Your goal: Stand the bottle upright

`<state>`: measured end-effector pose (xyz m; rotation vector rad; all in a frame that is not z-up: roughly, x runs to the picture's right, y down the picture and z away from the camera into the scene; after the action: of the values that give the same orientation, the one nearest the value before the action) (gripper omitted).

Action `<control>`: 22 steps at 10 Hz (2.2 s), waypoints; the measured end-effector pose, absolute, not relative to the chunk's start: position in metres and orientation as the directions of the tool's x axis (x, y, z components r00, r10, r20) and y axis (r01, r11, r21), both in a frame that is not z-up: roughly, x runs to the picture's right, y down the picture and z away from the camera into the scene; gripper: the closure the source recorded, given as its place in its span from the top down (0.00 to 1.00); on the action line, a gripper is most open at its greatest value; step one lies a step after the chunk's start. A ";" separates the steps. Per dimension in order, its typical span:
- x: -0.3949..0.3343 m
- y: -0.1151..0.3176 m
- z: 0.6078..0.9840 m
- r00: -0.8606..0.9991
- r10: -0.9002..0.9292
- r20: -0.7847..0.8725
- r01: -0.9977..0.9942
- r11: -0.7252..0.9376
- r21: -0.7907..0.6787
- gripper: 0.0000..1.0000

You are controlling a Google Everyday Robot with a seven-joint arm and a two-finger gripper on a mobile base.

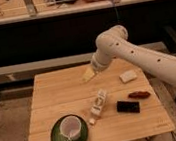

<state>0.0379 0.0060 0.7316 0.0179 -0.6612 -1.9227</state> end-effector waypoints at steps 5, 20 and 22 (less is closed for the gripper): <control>0.004 0.020 0.699 -0.261 -0.909 0.326 0.892 -0.098 0.441 0.80; 0.043 0.107 0.699 0.390 -0.708 0.589 0.897 0.437 -0.069 0.80; 0.048 0.109 0.704 0.406 -0.718 0.566 0.902 0.412 -0.125 0.80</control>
<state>0.0477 0.1094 0.7041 -0.4518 -0.4666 -1.0661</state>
